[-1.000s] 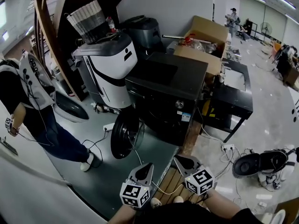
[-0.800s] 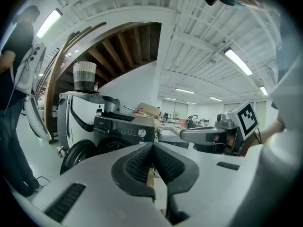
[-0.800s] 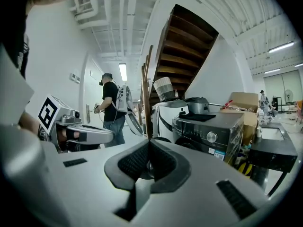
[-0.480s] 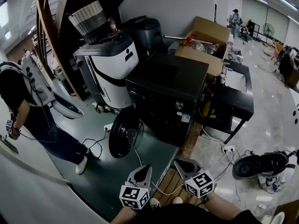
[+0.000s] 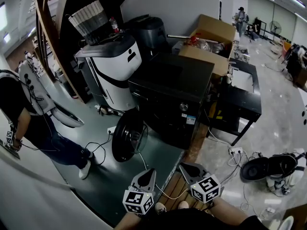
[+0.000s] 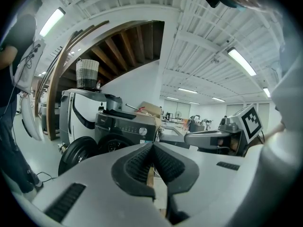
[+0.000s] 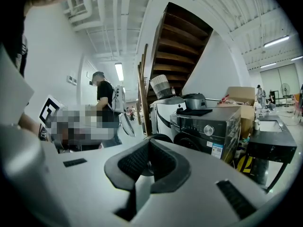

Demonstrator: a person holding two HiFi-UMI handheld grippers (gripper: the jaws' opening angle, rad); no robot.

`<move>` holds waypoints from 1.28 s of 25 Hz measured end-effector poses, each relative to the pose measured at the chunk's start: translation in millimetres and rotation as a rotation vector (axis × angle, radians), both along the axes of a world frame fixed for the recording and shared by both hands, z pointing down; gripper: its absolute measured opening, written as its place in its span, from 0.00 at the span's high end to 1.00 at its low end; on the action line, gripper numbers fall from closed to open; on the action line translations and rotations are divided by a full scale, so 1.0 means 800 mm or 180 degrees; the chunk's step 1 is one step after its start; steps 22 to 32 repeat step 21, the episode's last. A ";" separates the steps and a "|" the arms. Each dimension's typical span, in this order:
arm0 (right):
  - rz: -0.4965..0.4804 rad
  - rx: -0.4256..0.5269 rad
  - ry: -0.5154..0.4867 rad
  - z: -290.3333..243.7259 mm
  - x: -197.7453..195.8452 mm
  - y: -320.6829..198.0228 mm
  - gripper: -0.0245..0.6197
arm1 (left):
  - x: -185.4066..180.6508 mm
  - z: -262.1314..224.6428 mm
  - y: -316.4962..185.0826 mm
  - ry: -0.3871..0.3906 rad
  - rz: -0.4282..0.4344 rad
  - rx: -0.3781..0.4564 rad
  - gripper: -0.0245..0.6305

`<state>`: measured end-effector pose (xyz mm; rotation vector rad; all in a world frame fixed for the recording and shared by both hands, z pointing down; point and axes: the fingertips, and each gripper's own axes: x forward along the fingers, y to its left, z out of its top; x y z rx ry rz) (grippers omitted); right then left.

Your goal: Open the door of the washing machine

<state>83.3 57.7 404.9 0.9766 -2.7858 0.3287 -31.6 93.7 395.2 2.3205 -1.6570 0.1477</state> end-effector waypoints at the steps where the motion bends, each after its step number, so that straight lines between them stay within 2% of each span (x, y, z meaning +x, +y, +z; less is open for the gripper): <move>1: 0.0001 0.0000 0.0000 0.000 0.000 -0.001 0.94 | 0.000 0.001 -0.001 -0.0002 -0.0002 -0.0003 0.94; 32: 0.0044 -0.0043 0.0015 0.001 -0.005 -0.001 0.94 | -0.008 0.001 0.001 0.0030 0.0000 -0.0047 0.94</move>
